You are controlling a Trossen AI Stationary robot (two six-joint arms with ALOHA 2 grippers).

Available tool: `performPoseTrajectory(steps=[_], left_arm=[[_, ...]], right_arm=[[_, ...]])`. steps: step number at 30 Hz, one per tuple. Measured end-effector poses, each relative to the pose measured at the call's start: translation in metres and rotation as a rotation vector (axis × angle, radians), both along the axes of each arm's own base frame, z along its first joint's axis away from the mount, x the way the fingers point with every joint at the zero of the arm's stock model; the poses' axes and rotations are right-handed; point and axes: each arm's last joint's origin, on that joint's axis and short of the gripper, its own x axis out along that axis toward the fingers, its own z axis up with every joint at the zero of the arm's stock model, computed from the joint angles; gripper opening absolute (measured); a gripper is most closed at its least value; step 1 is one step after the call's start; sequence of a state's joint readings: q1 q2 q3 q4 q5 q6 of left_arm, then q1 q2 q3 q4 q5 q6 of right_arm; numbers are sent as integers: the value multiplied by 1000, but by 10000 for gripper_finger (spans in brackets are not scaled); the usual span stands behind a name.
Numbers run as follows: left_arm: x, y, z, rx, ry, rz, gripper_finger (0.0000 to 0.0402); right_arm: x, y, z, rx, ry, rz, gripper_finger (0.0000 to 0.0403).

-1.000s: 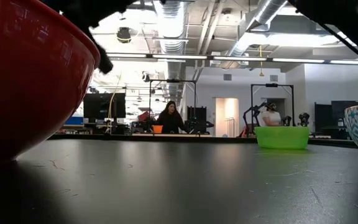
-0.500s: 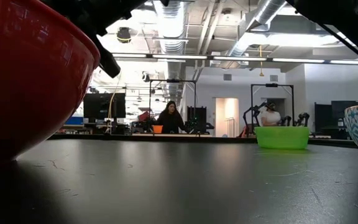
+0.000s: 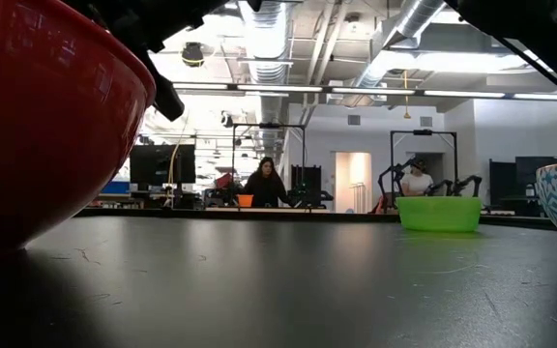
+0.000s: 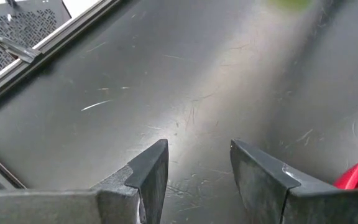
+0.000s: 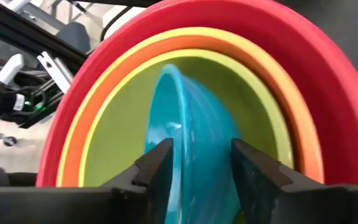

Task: Nest bowls inside each other
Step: Stack the orange patterned bowl on top of the blue bowl

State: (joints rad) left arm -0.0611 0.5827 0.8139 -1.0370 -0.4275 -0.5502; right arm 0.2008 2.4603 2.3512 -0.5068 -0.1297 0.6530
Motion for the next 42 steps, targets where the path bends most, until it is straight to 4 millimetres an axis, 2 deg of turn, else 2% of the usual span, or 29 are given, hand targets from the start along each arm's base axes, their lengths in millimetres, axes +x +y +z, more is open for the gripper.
performPoseTrajectory(steps=[6,9,15,22,26,31,34,39,42], left_arm=[[0,0,0,8,3,-3,162],[0,0,0,8,3,-4,162],[0,0,0,14,8,-11,162],[-1,0,0,24,19,-21,162],[-1,0,-1,22,21,-23,162],[-1,0,-1,21,30,-25,162],[-1,0,-1,21,32,-25,162],[-1,0,-1,21,26,-24,162],[-1,0,-1,19,24,-23,162]], right_arm=[[1,-7,8,15,-24,-7,204],[-2,-17,17,89,-6,-33,209],[-8,-33,30,269,77,16,206],[-31,-31,59,234,120,75,189],[-61,-19,71,161,276,86,172],[-122,4,98,19,526,58,154],[-159,13,108,-96,702,-56,149],[-190,28,107,-112,737,-76,153],[-222,29,93,-129,886,-146,161]])
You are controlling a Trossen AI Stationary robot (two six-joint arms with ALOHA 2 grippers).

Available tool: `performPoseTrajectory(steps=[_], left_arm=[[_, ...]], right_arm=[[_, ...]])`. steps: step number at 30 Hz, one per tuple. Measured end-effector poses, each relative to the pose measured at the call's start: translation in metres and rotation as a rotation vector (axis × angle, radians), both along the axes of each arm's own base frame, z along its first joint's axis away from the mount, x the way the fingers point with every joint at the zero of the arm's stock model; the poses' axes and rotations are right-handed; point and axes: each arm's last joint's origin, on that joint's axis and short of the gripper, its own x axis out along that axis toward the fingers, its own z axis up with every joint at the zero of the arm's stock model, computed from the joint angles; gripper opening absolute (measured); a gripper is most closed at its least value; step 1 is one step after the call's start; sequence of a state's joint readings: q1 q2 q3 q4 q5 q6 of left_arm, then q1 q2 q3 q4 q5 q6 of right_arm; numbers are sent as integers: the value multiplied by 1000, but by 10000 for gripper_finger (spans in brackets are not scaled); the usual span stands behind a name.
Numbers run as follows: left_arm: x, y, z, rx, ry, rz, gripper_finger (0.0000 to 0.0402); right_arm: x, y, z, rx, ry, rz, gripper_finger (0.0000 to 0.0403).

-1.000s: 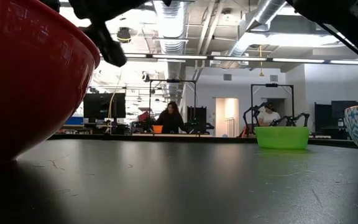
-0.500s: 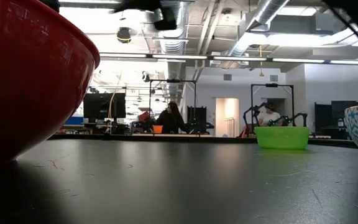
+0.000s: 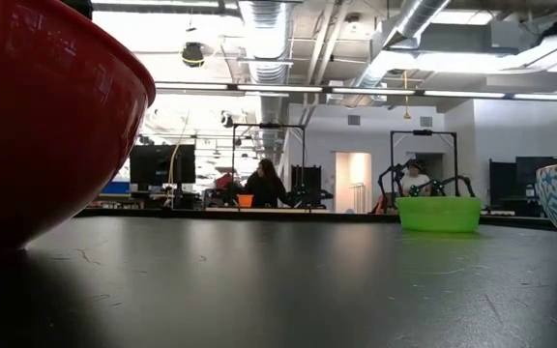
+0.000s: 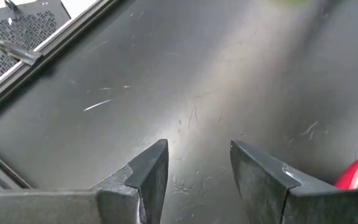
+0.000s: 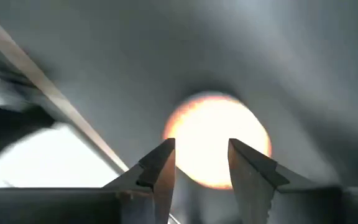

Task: Nest bowls inside each other
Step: Stack the orange patterned bowl on top of the blue bowl

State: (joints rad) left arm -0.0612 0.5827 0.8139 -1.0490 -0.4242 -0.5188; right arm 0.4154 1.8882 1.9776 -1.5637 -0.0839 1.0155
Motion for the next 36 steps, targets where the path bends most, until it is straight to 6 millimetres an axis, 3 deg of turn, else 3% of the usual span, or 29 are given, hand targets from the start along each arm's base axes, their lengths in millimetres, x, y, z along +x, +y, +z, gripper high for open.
performPoseTrajectory(steps=[4,11,18,25,30,36], left_arm=[[0,0,0,-14,-10,6,162],[1,0,1,-24,-22,11,162],[1,0,1,-57,-42,43,162],[1,0,1,-88,-58,73,162],[1,-1,1,-102,-61,71,162],[1,-1,1,-105,-62,72,162]], right_arm=[[-42,-2,-33,-12,105,-121,180],[-102,-18,-86,50,48,-316,211],[-123,-24,-133,69,-21,-324,221],[-126,-22,-156,34,-44,-243,216],[-121,-21,-157,76,-96,-214,157],[-121,-21,-157,78,-90,-221,20]])
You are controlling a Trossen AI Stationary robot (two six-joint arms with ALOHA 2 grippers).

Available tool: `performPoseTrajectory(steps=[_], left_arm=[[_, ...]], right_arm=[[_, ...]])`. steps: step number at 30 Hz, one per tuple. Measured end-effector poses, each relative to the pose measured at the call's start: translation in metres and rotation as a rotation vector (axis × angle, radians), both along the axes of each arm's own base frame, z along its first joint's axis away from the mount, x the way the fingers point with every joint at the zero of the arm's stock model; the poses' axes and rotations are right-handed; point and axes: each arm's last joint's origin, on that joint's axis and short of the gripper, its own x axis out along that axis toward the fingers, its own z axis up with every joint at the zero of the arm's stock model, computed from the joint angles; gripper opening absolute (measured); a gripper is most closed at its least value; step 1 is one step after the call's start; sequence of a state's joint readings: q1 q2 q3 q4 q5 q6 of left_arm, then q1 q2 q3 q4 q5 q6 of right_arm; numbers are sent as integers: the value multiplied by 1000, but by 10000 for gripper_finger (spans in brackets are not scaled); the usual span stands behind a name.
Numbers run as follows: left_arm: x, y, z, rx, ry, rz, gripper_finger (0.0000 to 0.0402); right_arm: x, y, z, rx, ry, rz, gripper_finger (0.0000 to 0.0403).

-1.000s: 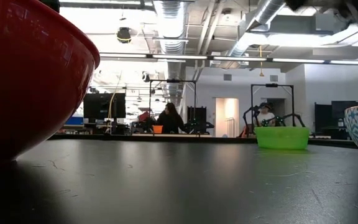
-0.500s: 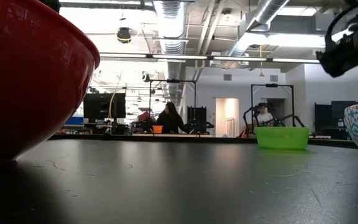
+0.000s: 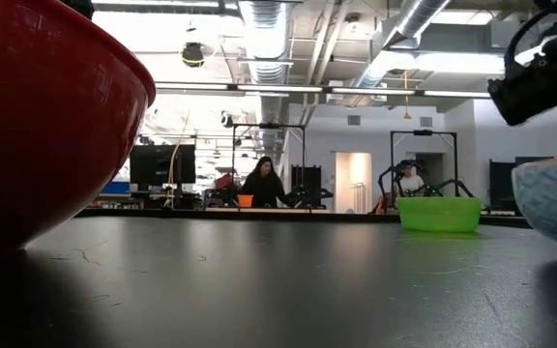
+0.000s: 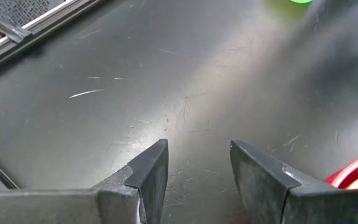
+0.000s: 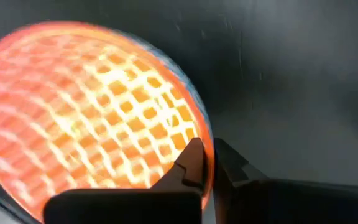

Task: Nest bowls inside each other
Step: Stack the orange patterned bowl on top of the blue bowl

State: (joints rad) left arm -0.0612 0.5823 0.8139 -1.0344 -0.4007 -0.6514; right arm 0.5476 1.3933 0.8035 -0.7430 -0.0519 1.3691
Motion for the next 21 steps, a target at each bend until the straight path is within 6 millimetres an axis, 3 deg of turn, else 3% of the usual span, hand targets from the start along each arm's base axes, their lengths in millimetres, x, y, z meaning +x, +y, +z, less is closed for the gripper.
performPoseTrajectory(steps=[5,8,12,17,21], left_arm=[[0,0,0,6,4,-7,162],[0,0,0,14,8,-17,162],[0,0,0,27,14,-28,162],[0,0,0,37,18,-31,162],[0,0,0,46,22,-40,162]], right_arm=[[8,-2,19,5,0,-15,14],[22,-3,51,30,-70,-18,6],[45,-7,111,36,-227,-19,4],[88,-8,176,-21,-475,-1,2],[140,-6,194,-77,-564,96,1]])
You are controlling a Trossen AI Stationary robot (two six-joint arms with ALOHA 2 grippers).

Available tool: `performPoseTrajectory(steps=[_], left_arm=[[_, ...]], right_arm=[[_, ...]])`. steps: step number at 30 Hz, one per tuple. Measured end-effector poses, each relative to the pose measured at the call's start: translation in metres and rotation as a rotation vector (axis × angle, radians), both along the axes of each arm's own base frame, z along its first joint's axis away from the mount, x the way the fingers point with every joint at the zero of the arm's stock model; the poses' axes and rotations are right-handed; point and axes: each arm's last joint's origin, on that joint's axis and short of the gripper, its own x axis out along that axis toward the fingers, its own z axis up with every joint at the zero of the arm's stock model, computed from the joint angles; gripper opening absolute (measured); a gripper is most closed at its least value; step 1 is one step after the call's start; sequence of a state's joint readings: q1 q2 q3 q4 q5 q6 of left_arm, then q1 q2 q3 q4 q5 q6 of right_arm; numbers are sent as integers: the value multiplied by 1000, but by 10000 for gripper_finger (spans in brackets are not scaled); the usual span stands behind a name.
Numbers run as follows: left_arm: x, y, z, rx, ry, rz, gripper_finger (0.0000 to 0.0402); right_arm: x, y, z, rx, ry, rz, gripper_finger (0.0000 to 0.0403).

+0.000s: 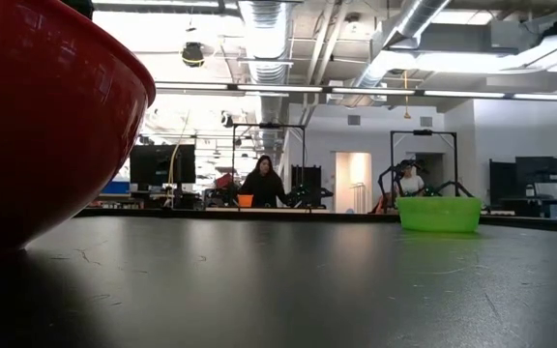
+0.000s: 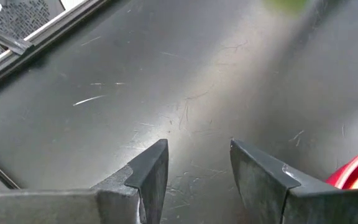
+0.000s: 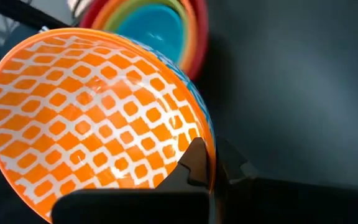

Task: Nest bowls inside each other
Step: Stack the orange patterned bowl on top of the blue bowl

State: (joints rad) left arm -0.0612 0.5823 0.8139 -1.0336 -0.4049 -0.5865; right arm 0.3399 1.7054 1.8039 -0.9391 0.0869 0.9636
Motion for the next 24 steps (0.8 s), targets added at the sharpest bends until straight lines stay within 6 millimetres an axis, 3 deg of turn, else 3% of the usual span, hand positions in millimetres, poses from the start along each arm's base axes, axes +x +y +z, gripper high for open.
performPoseTrajectory(steps=[6,10,13,24], left_arm=[[0,0,0,4,2,-3,162],[0,0,0,12,7,-12,162],[0,0,0,12,10,-12,162],[3,0,-1,16,21,-2,162]], right_arm=[[93,0,-9,-67,-131,172,1],[140,-6,-29,-12,-217,264,0],[158,-13,-55,63,-262,281,0],[191,-10,-99,65,-336,270,0]])
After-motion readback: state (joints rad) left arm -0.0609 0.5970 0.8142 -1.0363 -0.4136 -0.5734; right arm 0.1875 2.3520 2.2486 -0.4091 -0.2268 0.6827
